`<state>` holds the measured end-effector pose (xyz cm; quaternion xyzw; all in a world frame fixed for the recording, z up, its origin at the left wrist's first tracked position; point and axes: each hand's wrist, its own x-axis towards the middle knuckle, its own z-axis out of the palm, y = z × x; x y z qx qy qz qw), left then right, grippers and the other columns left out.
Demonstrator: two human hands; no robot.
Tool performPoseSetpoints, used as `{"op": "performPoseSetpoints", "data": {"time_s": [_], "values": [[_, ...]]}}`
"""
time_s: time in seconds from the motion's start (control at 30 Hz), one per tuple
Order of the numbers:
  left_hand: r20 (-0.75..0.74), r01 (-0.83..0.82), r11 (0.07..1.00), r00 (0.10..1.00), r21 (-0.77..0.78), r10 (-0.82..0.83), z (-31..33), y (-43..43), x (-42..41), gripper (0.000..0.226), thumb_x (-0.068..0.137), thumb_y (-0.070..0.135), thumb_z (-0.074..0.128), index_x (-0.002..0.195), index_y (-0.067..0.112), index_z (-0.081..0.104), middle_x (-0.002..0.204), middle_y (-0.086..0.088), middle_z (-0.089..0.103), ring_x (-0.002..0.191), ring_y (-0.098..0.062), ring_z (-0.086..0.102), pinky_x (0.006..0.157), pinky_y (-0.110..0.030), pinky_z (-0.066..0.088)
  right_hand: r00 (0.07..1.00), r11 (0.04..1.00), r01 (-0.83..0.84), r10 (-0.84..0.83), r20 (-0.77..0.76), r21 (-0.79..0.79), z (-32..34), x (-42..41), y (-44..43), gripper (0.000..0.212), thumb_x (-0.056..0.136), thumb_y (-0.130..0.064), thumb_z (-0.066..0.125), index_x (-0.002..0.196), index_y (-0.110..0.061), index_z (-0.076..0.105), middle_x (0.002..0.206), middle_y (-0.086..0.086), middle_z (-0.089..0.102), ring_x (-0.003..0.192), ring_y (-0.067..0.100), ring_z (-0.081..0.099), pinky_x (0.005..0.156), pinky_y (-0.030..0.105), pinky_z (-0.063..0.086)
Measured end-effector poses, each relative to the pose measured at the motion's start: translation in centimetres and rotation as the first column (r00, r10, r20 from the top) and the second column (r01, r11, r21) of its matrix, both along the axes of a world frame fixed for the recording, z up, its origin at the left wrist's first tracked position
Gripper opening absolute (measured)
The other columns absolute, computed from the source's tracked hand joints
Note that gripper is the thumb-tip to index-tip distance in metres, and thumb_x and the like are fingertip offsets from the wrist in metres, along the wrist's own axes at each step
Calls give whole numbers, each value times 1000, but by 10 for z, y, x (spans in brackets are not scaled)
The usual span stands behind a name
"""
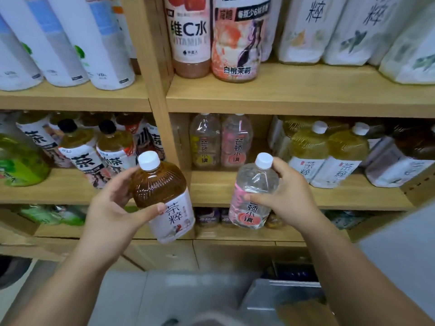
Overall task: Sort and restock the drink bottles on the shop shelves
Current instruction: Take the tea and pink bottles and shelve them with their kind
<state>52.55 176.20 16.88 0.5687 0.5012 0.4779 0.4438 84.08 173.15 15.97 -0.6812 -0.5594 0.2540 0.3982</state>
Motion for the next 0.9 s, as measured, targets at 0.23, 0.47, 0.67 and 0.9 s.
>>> {"op": "performPoseSetpoints", "data": {"time_s": [0.23,0.47,0.67,0.9], "values": [[-45,-46,999,998,-16,46,7,-18,27,76,54,11,86,121,38,64,123,11,72,117,-11,67,100,-46,54,1000,998,-30,30,0,-50,-9,24,63,56,58,-24,99,99,-34,62,94,-14,72,90,5,70,84,33,57],[-80,-88,996,993,-8,87,9,-16,35,79,54,12,86,124,39,62,122,14,72,117,-10,67,96,-36,57,991,987,-49,67,112,-155,-17,24,98,28,67,-36,95,86,-24,77,68,-20,63,67,-9,58,54,8,38],[-77,-61,998,995,-15,59,9,-10,45,81,55,16,88,127,42,62,125,10,71,118,-16,67,92,-50,59,974,991,-59,84,210,-121,-29,22,94,62,73,-35,91,128,-26,64,109,-1,70,105,18,63,82,25,45],[-51,-2,999,999,-41,0,15,-2,57,79,55,18,86,126,39,60,124,14,71,119,-9,66,94,-49,58,978,994,-26,48,202,-108,-29,20,108,101,73,-29,92,154,-46,33,148,10,37,126,27,54,105,32,45]]}}
